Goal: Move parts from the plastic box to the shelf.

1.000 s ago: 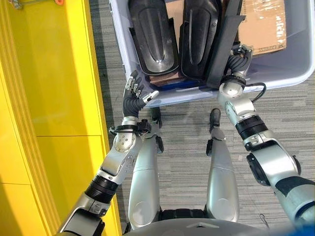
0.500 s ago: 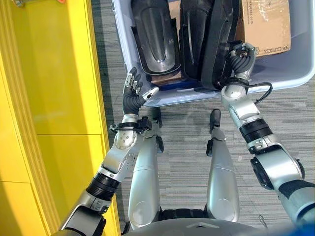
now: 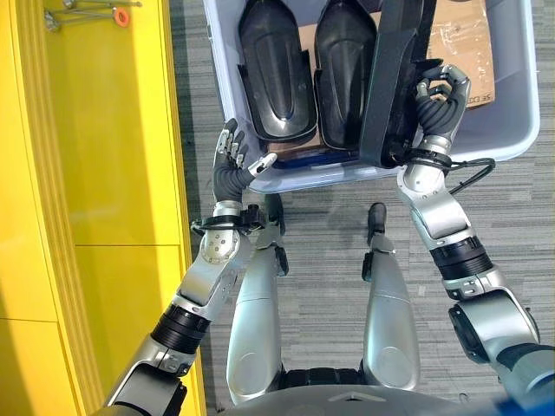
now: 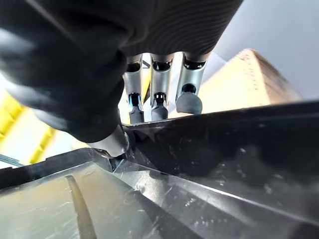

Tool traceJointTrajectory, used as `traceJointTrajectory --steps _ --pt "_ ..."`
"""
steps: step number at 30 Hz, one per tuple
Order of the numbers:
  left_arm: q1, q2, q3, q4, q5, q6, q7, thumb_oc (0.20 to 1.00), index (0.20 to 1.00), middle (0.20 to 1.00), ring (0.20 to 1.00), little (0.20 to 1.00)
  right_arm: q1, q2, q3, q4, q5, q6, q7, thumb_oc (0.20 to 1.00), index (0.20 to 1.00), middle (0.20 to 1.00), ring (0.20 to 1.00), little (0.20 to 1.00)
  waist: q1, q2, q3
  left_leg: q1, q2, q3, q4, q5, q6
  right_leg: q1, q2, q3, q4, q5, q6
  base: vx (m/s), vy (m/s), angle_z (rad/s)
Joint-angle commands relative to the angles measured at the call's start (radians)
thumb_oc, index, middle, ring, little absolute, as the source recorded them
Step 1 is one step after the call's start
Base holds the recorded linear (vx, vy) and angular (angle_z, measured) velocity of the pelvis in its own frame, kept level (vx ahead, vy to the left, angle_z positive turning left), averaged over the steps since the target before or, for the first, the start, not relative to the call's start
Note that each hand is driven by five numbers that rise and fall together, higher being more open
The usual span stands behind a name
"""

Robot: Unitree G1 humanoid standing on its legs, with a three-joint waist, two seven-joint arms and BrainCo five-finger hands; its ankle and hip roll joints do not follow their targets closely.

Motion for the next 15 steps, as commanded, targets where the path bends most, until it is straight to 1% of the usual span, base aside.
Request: traceJointTrajectory --steps 1,2,4,7,11,13,15 --pt "0.036 0.042 0.014 -0.112 0.045 -0.034 -0.014 1.000 1.000 1.000 1.000 1.000 -0.003 -0.021 -0.075 -0.112 -0.037 -0.103 0.004 0.200 0.200 0.200 0.200 0.200 0.008 -0.039 -0.028 0.060 0.047 0.014 0.049 -0.092 -0.056 0.039 -0.061 -0.017 0.034 -0.052 -0.018 -0.01 -0.030 0.11" --pt "0.045 0.046 0.019 -0.115 0.039 -0.033 -0.019 1.000 1.000 1.000 1.000 1.000 0.008 -0.020 -0.074 -0.123 -0.013 -0.119 0.016 0.200 0.200 0.200 0.200 0.200 0.009 -0.043 -0.028 0.084 0.051 0.010 0.041 -0.089 -0.059 0.065 -0.060 -0.023 0.029 -0.054 -0.018 -0.02 -0.045 0.08" --pt "0.052 0.047 0.024 -0.115 0.036 -0.034 -0.023 1.000 1.000 1.000 1.000 1.000 0.013 -0.024 -0.077 -0.140 -0.024 -0.116 0.022 0.200 0.200 0.200 0.200 0.200 0.010 -0.045 -0.028 0.103 0.054 0.009 0.033 -0.087 -0.062 0.085 -0.058 -0.027 0.024 -0.055 -0.018 -0.02 -0.047 0.03" --pt "0.084 0.053 0.040 -0.117 0.030 -0.029 -0.041 1.000 1.000 1.000 1.000 1.000 0.050 -0.024 -0.073 -0.174 -0.001 -0.143 0.050 0.200 0.200 0.200 0.200 0.200 0.013 -0.055 -0.028 0.160 0.061 0.001 0.014 -0.079 -0.067 0.142 -0.052 -0.038 0.010 -0.056 -0.018 -0.02 -0.054 0.04" --pt "0.113 0.054 0.053 -0.108 0.014 -0.026 -0.061 1.000 1.000 1.000 1.000 1.000 0.106 -0.022 -0.071 -0.207 0.008 -0.153 0.089 0.200 0.200 0.200 0.200 0.200 0.012 -0.061 -0.028 0.222 0.071 -0.006 -0.004 -0.072 -0.072 0.203 -0.050 -0.046 0.001 -0.060 -0.019 -0.02 -0.046 0.08" --pt "0.135 0.057 0.065 -0.106 0.010 -0.023 -0.071 1.000 1.000 1.000 1.000 1.000 0.144 -0.015 -0.069 -0.216 0.027 -0.163 0.107 0.200 0.200 0.200 0.200 0.200 0.012 -0.062 -0.040 0.252 0.078 -0.012 -0.015 -0.068 -0.076 0.230 -0.045 -0.052 -0.002 -0.066 -0.021 0.00 -0.057 0.09" --pt "0.173 0.055 0.075 -0.096 -0.009 -0.018 -0.095 1.000 1.000 1.000 1.000 1.000 0.197 -0.003 -0.069 -0.222 0.038 -0.168 0.138 0.200 0.200 0.200 0.200 0.200 0.013 -0.063 -0.065 0.297 0.092 -0.015 -0.028 -0.062 -0.081 0.273 -0.039 -0.060 -0.006 -0.077 -0.023 0.02 -0.072 0.06"
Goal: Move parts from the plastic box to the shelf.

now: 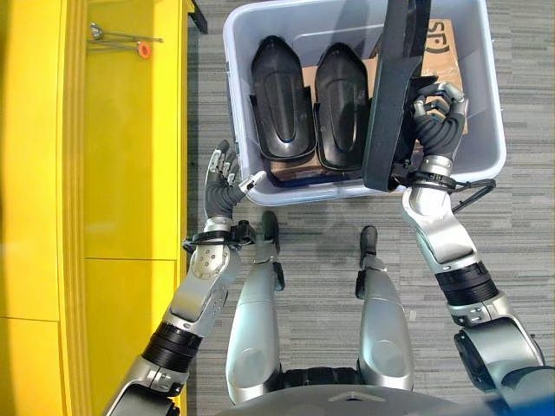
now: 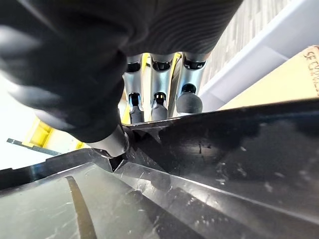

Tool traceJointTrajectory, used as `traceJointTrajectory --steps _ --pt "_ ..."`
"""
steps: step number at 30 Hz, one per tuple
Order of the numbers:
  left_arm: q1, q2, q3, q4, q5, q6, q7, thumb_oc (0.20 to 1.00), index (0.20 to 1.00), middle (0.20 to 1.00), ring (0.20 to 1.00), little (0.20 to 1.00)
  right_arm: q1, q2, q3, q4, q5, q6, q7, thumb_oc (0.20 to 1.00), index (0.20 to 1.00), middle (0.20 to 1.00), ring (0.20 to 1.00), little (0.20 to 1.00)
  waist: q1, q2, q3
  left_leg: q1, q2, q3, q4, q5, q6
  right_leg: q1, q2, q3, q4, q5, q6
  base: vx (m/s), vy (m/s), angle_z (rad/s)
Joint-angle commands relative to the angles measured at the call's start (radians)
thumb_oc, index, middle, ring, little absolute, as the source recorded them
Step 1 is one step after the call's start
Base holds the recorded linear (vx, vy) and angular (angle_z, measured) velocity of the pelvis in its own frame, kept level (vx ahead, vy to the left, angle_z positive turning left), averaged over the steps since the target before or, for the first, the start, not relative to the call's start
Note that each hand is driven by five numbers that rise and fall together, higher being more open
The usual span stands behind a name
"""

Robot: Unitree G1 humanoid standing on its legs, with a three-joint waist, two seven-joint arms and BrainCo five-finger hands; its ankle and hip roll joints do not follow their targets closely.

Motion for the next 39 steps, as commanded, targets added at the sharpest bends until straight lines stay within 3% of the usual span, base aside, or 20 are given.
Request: traceJointTrajectory --steps 1,12,20,24,28,32,34,36,38,39 --pt "0.064 0.045 0.024 -0.096 -0.006 -0.029 -0.037 1.000 1.000 1.000 1.000 1.000 0.019 -0.002 -0.066 -0.124 0.019 -0.103 0.033 0.200 0.200 0.200 0.200 0.200 0.016 -0.031 -0.072 0.082 0.088 0.022 0.021 -0.059 -0.062 0.010 -0.050 0.000 0.081 -0.076 -0.020 0.02 -0.059 0.03" --pt "0.165 0.016 0.064 -0.041 -0.039 0.003 -0.112 1.000 1.000 1.000 1.000 1.000 0.180 0.014 -0.086 -0.101 0.068 -0.112 0.136 0.200 0.200 0.200 0.200 0.200 0.019 -0.013 -0.177 0.239 0.161 0.005 -0.064 -0.001 -0.104 0.155 0.006 -0.060 0.081 -0.130 -0.033 0.01 -0.085 0.04" --pt "0.243 -0.013 0.119 -0.026 -0.037 0.028 -0.129 1.000 1.000 1.000 1.000 1.000 0.208 0.017 -0.054 -0.080 0.109 -0.111 0.201 0.200 0.200 0.200 0.200 0.200 0.039 0.006 -0.226 0.338 0.234 -0.011 -0.099 0.053 -0.116 0.226 0.082 -0.080 0.175 -0.232 -0.088 -0.02 -0.128 0.04" --pt "0.291 -0.041 0.149 -0.025 -0.033 0.034 -0.123 1.000 1.000 1.000 1.000 1.000 0.193 0.015 -0.029 -0.070 0.122 -0.113 0.214 0.200 0.200 0.200 0.200 0.200 0.065 0.029 -0.236 0.360 0.273 -0.041 -0.158 0.150 -0.135 0.243 0.126 -0.118 0.192 -0.267 -0.119 -0.05 -0.147 0.03" --pt "0.311 -0.055 0.168 -0.019 -0.016 0.040 -0.121 1.000 1.000 1.000 1.000 1.000 0.186 0.000 -0.030 -0.072 0.131 -0.113 0.225 0.200 0.200 0.200 0.200 0.200 0.097 0.045 -0.229 0.325 0.253 -0.077 -0.181 0.276 -0.146 0.264 0.122 -0.186 0.209 -0.298 -0.150 -0.07 -0.111 0.37" --pt "0.314 -0.059 0.177 -0.017 -0.015 0.038 -0.130 1.000 1.000 1.000 1.000 1.000 0.199 -0.015 -0.058 -0.077 0.114 -0.112 0.218 0.200 0.200 0.200 0.200 0.200 0.096 0.025 -0.228 0.310 0.225 -0.014 -0.008 0.136 -0.090 0.272 0.064 -0.268 0.208 -0.277 -0.164 -0.15 -0.133 0.85" --pt "0.309 -0.060 0.175 -0.021 -0.020 0.034 -0.135 1.000 1.000 1.000 1.000 1.000 0.206 -0.014 -0.060 -0.068 0.115 -0.111 0.215 0.200 0.200 0.200 0.200 0.200 0.091 0.016 -0.240 0.334 0.225 0.002 0.056 0.050 -0.090 0.286 0.034 -0.295 0.208 -0.292 -0.160 -0.07 -0.068 0.84" --pt "0.303 -0.064 0.174 -0.022 -0.022 0.037 -0.140 1.000 1.000 1.000 1.000 1.000 0.230 -0.015 -0.077 -0.067 0.112 -0.106 0.217 0.200 0.200 0.200 0.200 0.200 0.077 0.015 -0.254 0.357 0.257 0.056 0.060 0.026 -0.091 0.297 0.007 -0.342 0.204 -0.284 -0.160 -0.12 0.016 0.70" --pt "0.293 -0.060 0.168 -0.016 -0.028 0.046 -0.149 1.000 1.000 1.000 1.000 1.000 0.272 -0.021 -0.105 -0.075 0.117 -0.105 0.215 0.200 0.200 0.200 0.200 0.200 0.049 0.011 -0.272 0.375 0.329 0.169 0.082 0.043 -0.100 0.308 -0.028 -0.410 0.200 -0.271 -0.156 -0.13 0.067 1.22" --pt "0.295 -0.058 0.166 -0.017 -0.036 0.047 -0.154 1.000 1.000 1.000 1.000 1.000 0.291 -0.020 -0.114 -0.083 0.120 -0.100 0.214 0.200 0.200 0.200 0.200 0.200 0.043 0.014 -0.283 0.394 0.347 0.187 0.084 0.040 -0.108 0.306 -0.043 -0.428 0.206 -0.264 -0.153 -0.06 0.164 1.70"
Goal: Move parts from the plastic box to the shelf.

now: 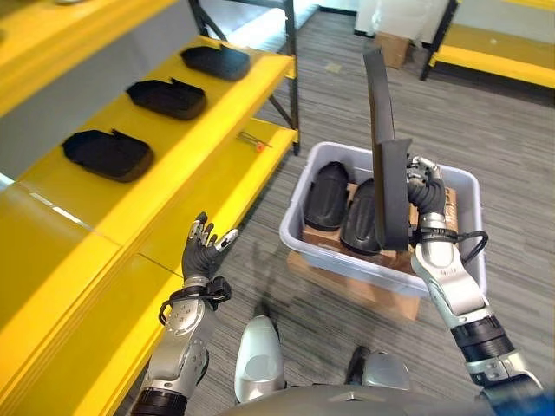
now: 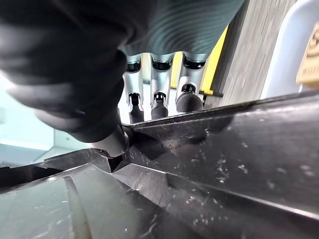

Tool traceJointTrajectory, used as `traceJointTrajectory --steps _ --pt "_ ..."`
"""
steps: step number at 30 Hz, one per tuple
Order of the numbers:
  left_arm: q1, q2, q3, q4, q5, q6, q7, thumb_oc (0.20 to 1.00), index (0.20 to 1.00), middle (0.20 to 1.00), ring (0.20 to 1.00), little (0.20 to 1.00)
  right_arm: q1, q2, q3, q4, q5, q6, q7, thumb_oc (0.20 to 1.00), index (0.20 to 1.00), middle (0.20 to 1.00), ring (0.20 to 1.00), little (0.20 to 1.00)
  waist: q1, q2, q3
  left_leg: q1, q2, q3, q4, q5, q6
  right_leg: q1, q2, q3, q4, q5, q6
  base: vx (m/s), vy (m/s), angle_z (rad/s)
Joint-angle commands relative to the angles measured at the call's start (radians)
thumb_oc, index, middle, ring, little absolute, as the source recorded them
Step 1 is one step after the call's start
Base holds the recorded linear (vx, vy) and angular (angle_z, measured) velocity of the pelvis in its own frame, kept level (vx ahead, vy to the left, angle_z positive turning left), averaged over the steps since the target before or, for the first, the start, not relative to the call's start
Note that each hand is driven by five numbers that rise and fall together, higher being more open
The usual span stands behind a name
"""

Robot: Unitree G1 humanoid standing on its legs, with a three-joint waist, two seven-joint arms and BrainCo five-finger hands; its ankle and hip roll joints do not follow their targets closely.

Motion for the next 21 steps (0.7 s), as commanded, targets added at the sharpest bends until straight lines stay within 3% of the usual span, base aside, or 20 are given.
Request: traceJointTrajectory --steps 1,5,11,21 --pt "-0.005 0.044 0.008 -0.070 -0.028 -0.034 -0.028 1.000 1.000 1.000 1.000 1.000 -0.065 0.029 -0.054 -0.037 0.020 -0.064 -0.006 0.200 0.200 0.200 0.200 0.200 -0.016 -0.049 -0.026 0.103 0.096 0.004 -0.095 0.159 -0.169 -0.129 -0.054 0.045 0.091 -0.099 -0.029 -0.01 0.199 1.73" --pt "-0.004 0.055 0.001 -0.078 -0.012 -0.025 -0.049 1.000 1.000 1.000 1.000 1.000 -0.044 0.049 -0.072 -0.052 0.026 -0.064 0.006 0.200 0.200 0.200 0.200 0.200 -0.018 -0.040 -0.055 0.124 0.038 0.022 -0.214 0.135 -0.169 -0.103 -0.111 0.005 0.077 -0.040 0.018 0.05 0.217 0.90" --pt "-0.001 0.078 0.027 -0.089 0.004 -0.032 -0.050 1.000 1.000 1.000 1.000 1.000 -0.039 0.068 -0.068 -0.049 0.029 -0.050 0.042 0.200 0.200 0.200 0.200 0.200 0.019 -0.069 -0.061 0.106 -0.048 -0.010 -0.222 0.101 -0.149 -0.040 -0.182 -0.052 0.014 0.047 0.076 0.05 0.160 0.47" --pt "0.035 0.071 0.063 -0.110 0.018 -0.030 -0.032 1.000 1.000 1.000 1.000 1.000 -0.055 0.087 -0.023 -0.024 0.022 -0.027 0.072 0.200 0.200 0.200 0.200 0.200 0.071 -0.106 -0.077 0.069 -0.110 -0.043 -0.252 0.099 -0.130 0.001 -0.205 -0.133 -0.039 0.105 0.113 0.04 0.061 0.25"
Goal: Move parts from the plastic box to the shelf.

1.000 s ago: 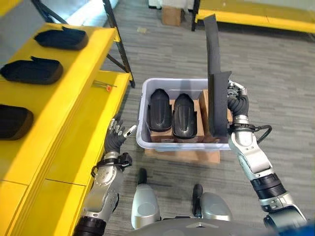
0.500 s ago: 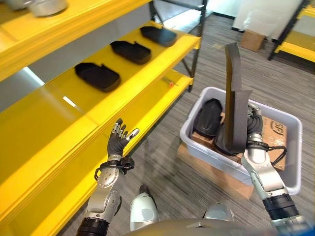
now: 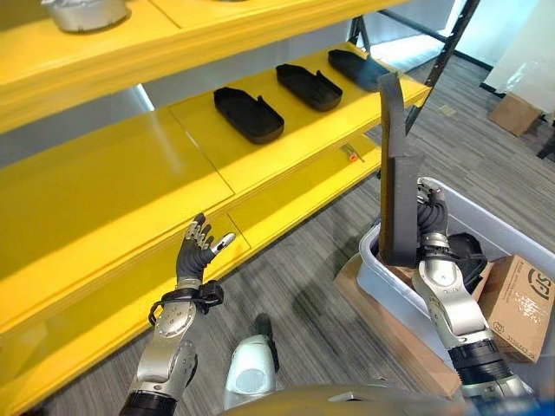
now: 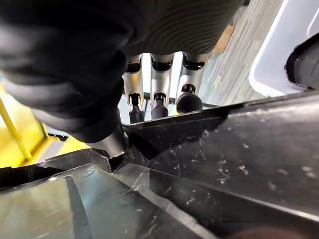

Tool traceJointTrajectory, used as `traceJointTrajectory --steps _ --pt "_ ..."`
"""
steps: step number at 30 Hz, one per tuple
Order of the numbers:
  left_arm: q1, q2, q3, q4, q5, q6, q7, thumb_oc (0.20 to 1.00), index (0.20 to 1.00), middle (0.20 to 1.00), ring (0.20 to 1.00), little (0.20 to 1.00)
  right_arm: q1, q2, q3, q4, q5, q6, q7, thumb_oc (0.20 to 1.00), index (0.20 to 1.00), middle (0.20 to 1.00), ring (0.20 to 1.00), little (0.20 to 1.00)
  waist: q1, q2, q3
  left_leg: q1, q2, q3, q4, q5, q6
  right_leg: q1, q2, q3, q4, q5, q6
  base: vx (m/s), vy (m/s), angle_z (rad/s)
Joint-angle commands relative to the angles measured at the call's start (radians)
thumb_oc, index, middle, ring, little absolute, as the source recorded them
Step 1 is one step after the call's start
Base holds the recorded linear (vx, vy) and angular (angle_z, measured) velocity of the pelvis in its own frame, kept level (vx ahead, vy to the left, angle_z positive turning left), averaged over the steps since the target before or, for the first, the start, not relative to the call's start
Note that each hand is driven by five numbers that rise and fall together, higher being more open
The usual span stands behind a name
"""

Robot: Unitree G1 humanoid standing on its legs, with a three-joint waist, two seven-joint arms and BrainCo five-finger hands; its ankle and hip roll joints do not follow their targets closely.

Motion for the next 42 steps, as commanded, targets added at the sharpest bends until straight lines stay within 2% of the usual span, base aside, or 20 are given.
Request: traceJointTrajectory --steps 1,7,15,20,27,35,42 --pt "0.013 0.011 0.022 -0.100 0.016 -0.044 0.008 1.000 1.000 1.000 1.000 1.000 -0.093 -0.015 -0.007 -0.011 0.013 -0.054 0.020 0.200 0.200 0.200 0.200 0.200 0.017 0.037 -0.009 0.178 0.083 -0.051 -0.123 -0.018 -0.073 -0.086 -0.088 0.004 0.108 0.055 0.060 0.03 0.029 0.32" --pt "0.026 0.011 0.030 -0.106 0.015 -0.044 0.012 1.000 1.000 1.000 1.000 1.000 -0.098 -0.009 0.018 0.021 0.016 -0.043 0.035 0.200 0.200 0.200 0.200 0.200 0.042 0.024 -0.015 0.161 0.056 -0.080 -0.149 -0.010 -0.065 -0.067 -0.092 -0.044 0.093 0.082 0.076 0.03 0.030 0.27" --pt "0.027 0.023 0.044 -0.111 0.003 -0.041 0.023 1.000 1.000 1.000 1.000 1.000 -0.143 0.014 0.073 0.121 0.018 -0.011 0.050 0.200 0.200 0.200 0.200 0.200 0.110 -0.001 -0.008 0.138 0.011 -0.126 -0.184 -0.003 -0.047 -0.048 -0.099 -0.103 0.078 0.120 0.097 0.03 0.028 0.39" --pt "0.024 0.030 0.049 -0.119 -0.004 -0.050 0.035 1.000 1.000 1.000 1.000 1.000 -0.221 0.017 0.109 0.180 -0.028 0.009 0.053 0.200 0.200 0.200 0.200 0.200 0.144 -0.008 0.008 0.138 -0.002 -0.131 -0.179 -0.015 -0.034 -0.058 -0.107 -0.098 0.089 0.130 0.104 0.02 0.016 0.02" --pt "0.002 0.045 0.036 -0.132 -0.013 -0.063 0.041 1.000 1.000 1.000 1.000 1.000 -0.353 -0.015 0.141 0.239 -0.092 0.030 0.050 0.200 0.200 0.200 0.200 0.200 0.192 -0.012 0.038 0.117 -0.019 -0.146 -0.165 -0.023 -0.025 -0.055 -0.124 -0.129 0.104 0.162 0.120 0.02 0.014 -0.03" --pt "-0.011 0.060 0.014 -0.140 -0.032 -0.075 0.048 1.000 1.000 1.000 1.000 1.000 -0.515 -0.042 0.159 0.303 -0.118 0.042 0.029 0.200 0.200 0.200 0.200 0.200 0.229 -0.020 0.059 0.095 -0.033 -0.157 -0.165 -0.022 -0.018 -0.061 -0.131 -0.155 0.096 0.186 0.129 0.02 0.023 0.14" --pt "-0.034 0.082 0.004 -0.147 -0.044 -0.090 0.056 1.000 1.000 1.000 1.000 1.000 -0.658 -0.060 0.170 0.380 -0.108 0.047 0.003 0.200 0.200 0.200 0.200 0.200 0.250 -0.032 0.074 0.069 -0.045 -0.155 -0.138 -0.041 -0.008 -0.075 -0.140 -0.149 0.081 0.227 0.136 0.02 0.046 0.12"
